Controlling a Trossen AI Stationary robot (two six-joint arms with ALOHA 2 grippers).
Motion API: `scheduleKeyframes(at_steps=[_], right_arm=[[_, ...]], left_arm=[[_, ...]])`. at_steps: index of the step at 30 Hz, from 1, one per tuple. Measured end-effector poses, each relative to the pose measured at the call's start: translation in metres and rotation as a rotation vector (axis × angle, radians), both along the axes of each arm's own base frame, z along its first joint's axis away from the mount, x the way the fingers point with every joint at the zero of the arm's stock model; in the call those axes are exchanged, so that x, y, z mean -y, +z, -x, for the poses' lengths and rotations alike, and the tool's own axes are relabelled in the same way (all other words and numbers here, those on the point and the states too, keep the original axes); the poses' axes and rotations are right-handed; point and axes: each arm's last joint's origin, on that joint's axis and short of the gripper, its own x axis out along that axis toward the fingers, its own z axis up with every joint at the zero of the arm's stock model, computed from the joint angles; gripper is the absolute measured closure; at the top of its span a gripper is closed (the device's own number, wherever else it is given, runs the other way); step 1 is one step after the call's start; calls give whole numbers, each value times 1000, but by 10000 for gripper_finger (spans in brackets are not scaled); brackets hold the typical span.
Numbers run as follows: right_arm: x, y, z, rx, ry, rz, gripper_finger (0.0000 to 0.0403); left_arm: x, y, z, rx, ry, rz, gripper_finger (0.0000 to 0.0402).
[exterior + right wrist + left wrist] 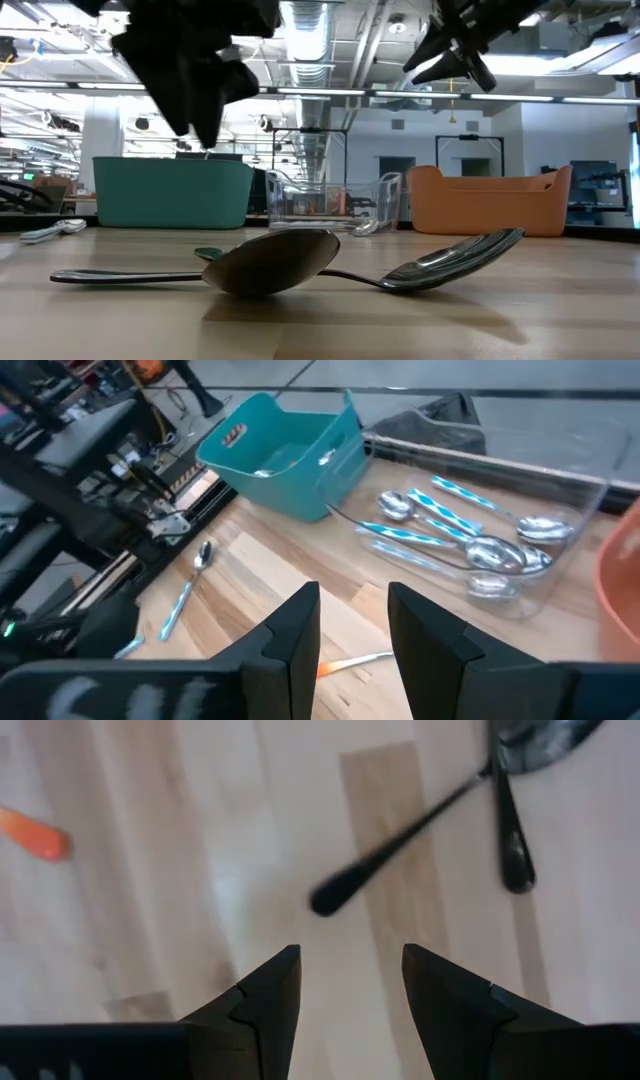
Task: Sort silverware by color (type)
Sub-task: Put the black spoon into the orange bin
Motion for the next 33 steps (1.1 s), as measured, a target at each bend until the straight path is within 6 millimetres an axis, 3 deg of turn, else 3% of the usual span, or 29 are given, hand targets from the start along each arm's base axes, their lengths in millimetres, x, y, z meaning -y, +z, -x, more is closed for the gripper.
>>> scheduleKeyframes(at_steps=[16, 24, 33], right_arm=[[11, -13, 10, -154, -64, -31, 262], [7, -17, 12, -198, -42, -35, 262], [-2, -19, 12, -236, 1, -28, 262]], left_arm=[[47, 4, -1, 156, -40, 92, 239], [69, 8, -8, 321, 99, 90, 239], [88, -18, -15, 298, 164, 106, 239]])
